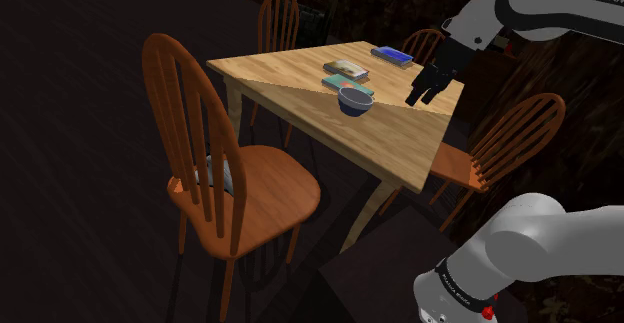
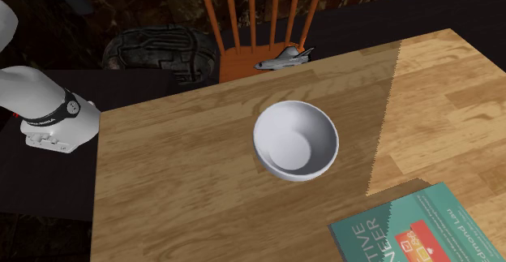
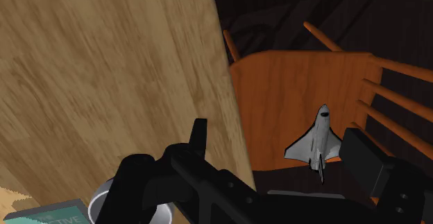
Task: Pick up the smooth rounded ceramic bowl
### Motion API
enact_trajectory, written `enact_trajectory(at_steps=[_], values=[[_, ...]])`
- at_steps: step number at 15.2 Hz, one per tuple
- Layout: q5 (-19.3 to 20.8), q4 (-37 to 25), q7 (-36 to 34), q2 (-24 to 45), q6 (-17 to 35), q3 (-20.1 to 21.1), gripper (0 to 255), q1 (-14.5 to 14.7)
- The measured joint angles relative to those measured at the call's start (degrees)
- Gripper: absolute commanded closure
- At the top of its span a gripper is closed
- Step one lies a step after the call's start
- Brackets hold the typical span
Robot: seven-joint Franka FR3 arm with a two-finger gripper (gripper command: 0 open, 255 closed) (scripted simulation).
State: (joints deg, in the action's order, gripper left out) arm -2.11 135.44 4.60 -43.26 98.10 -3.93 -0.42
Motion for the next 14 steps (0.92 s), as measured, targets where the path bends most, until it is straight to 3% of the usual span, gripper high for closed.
enact_trajectory(at_steps=[3,14], values=[[0.2,-1.31,0.67,2.96,1.54,-0.5,0,0.02],[0.25,-13.63,6.46,26.27,11.31,-4.4,0,0.17]])
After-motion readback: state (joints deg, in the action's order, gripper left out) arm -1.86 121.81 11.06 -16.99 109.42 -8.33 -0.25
